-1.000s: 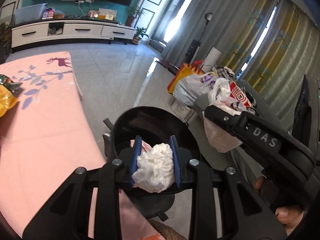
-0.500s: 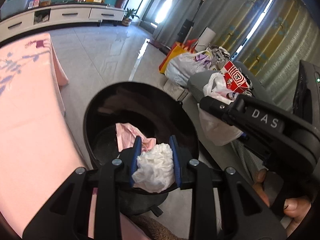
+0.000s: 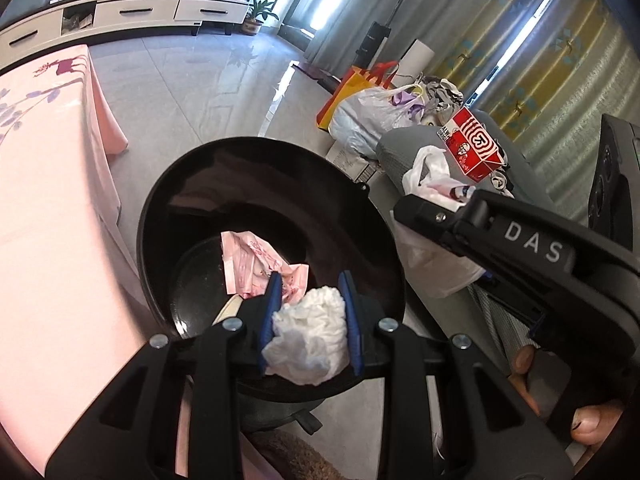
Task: Collect trash
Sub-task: 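Open the left tool over the bin while the right tool releases the white bag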
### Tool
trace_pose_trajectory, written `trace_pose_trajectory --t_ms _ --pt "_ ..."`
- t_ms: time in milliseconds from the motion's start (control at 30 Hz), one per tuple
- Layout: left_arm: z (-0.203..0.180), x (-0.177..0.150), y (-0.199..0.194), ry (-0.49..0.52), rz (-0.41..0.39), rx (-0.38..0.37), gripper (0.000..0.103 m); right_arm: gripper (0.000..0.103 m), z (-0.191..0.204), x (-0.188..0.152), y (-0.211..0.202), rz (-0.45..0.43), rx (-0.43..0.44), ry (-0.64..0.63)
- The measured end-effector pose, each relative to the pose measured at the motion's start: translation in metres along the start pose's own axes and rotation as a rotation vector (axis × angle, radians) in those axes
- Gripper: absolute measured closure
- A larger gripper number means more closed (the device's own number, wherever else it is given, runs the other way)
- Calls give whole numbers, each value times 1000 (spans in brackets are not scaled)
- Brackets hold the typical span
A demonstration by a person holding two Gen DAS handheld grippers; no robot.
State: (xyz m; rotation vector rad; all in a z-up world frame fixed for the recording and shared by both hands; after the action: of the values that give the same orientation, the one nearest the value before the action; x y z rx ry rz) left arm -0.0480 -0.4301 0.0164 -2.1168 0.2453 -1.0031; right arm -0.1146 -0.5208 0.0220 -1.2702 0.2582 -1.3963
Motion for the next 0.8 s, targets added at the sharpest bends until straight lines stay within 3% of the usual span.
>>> trace_pose_trajectory --t_ms 167,267,400,533,700,800 --pt "-2 0 3 9 16 -9 71 61 -2 -1 5 20 -16 -7" --pt "0 0 4 4 14 -15 60 57 -1 -1 5 19 -20 -7" --pt "1 2 -3 -1 -6 -38 38 43 -1 0 0 5 -7 1" --pt "1 3 -21 19 -63 -11 18 32 3 0 -9 -24 7 -3" --pt "16 1 -53 -17 -130 17 4 19 14 -2 -18 -44 10 -30" --pt "33 -4 -79 -60 -164 31 3 11 22 -4 -26 -68 12 -41"
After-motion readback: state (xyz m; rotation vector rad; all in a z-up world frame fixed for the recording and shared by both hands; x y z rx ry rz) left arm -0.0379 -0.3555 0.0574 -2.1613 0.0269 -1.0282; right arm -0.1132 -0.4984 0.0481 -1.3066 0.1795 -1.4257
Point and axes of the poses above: each gripper's, at about its wrist camera, not at the fingertips, and y roughly the way its jaws point, z to its left, x to its top, the point moved 1 cm from there along y, roughly the way its jaws point, and after that the axes turned 5 degrees about y, right-handed, at the moved point
